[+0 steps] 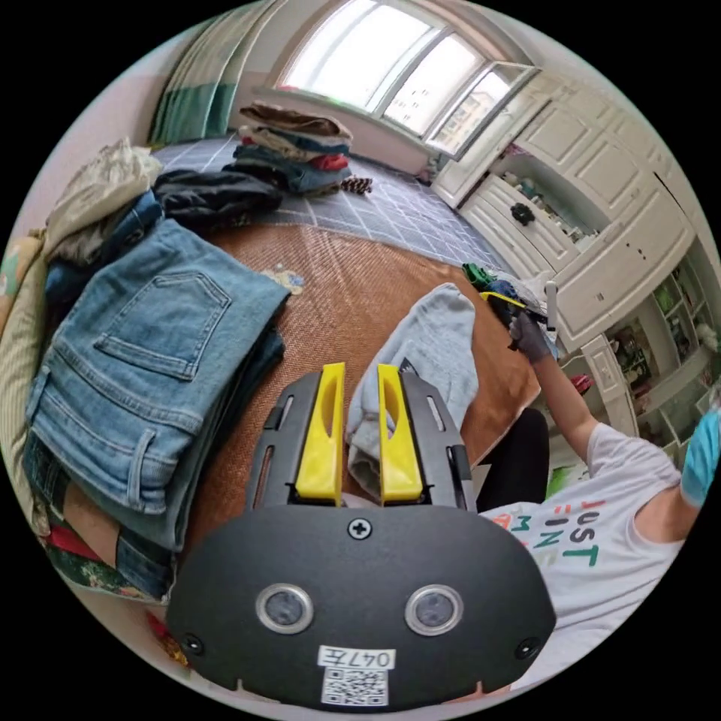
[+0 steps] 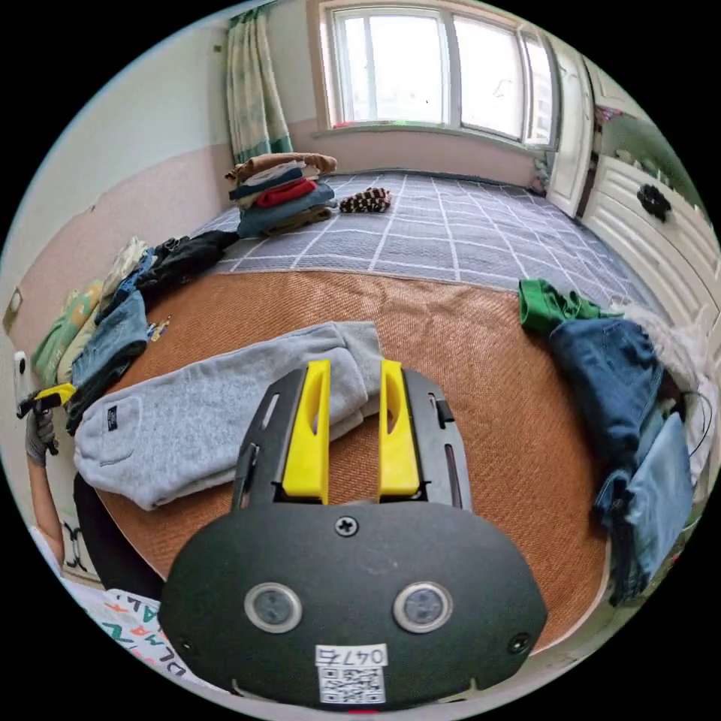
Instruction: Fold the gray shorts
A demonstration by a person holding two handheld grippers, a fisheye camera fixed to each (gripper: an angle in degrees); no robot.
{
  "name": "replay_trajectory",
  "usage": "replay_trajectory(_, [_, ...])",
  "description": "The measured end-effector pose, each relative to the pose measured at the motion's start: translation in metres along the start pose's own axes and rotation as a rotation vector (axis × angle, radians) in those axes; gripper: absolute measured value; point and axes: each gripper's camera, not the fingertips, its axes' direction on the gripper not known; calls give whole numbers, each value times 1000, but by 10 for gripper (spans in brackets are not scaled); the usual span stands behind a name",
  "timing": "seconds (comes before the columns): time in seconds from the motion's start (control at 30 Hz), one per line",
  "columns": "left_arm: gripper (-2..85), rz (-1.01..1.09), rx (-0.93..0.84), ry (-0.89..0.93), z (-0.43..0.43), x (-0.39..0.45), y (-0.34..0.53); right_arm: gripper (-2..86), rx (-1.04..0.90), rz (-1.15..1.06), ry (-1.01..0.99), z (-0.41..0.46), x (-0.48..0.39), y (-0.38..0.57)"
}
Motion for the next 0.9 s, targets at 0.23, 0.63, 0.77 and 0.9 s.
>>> replay_trajectory(0.23, [55, 49, -56, -70, 41, 27, 72, 95, -45, 382, -329, 50, 111, 55])
replay_trajectory(0.63, [17, -80, -27, 103, 69, -49, 119, 13, 194, 132, -151, -115, 28, -42])
replay_trajectory(0.77, [29, -75, -22, 130, 78, -56, 122, 12, 324, -438, 100, -209, -142, -76])
replay_trajectory(0.9, [32, -92, 2, 154, 72, -63, 134, 12, 235, -1075, 312, -215, -324, -61])
